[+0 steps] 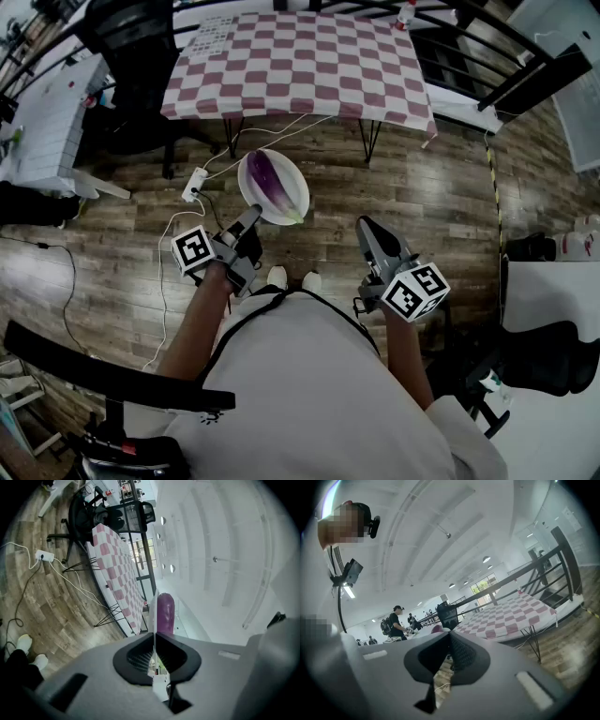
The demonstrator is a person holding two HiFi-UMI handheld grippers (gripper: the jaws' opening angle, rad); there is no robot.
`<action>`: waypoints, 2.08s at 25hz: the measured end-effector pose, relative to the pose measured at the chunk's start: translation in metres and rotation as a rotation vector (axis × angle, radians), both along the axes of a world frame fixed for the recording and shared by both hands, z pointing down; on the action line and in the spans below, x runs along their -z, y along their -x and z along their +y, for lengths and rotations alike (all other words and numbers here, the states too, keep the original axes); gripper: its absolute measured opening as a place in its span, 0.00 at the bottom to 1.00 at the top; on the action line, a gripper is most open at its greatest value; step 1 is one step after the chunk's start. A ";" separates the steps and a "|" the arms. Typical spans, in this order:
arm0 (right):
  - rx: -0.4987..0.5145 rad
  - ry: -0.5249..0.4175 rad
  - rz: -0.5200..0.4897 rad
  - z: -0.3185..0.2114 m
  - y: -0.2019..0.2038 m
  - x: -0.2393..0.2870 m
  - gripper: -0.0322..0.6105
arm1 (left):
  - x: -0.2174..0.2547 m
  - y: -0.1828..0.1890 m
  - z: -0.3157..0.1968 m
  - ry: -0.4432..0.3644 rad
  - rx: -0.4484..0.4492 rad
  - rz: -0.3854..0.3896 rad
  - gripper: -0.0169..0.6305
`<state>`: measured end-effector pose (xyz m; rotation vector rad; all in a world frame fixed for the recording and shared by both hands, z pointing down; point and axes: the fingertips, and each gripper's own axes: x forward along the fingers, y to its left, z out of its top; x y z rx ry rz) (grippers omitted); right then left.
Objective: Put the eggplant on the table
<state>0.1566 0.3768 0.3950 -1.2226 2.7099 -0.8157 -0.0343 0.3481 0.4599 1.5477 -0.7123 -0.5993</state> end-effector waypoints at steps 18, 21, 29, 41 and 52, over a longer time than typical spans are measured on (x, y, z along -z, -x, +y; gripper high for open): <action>-0.043 0.030 -0.039 -0.029 0.023 -0.001 0.06 | 0.001 0.023 -0.027 0.004 -0.015 0.020 0.06; -0.052 0.036 -0.060 -0.037 0.026 0.000 0.06 | -0.001 0.031 -0.033 0.002 -0.015 0.010 0.06; -0.052 0.048 -0.068 -0.046 0.048 -0.002 0.06 | -0.004 0.051 -0.040 0.002 -0.013 0.021 0.06; -0.043 0.051 -0.032 -0.038 0.080 -0.010 0.06 | -0.015 0.084 -0.035 0.006 -0.013 0.021 0.06; -0.052 0.056 -0.021 -0.034 0.102 -0.013 0.06 | -0.017 0.106 -0.031 0.007 -0.017 0.037 0.06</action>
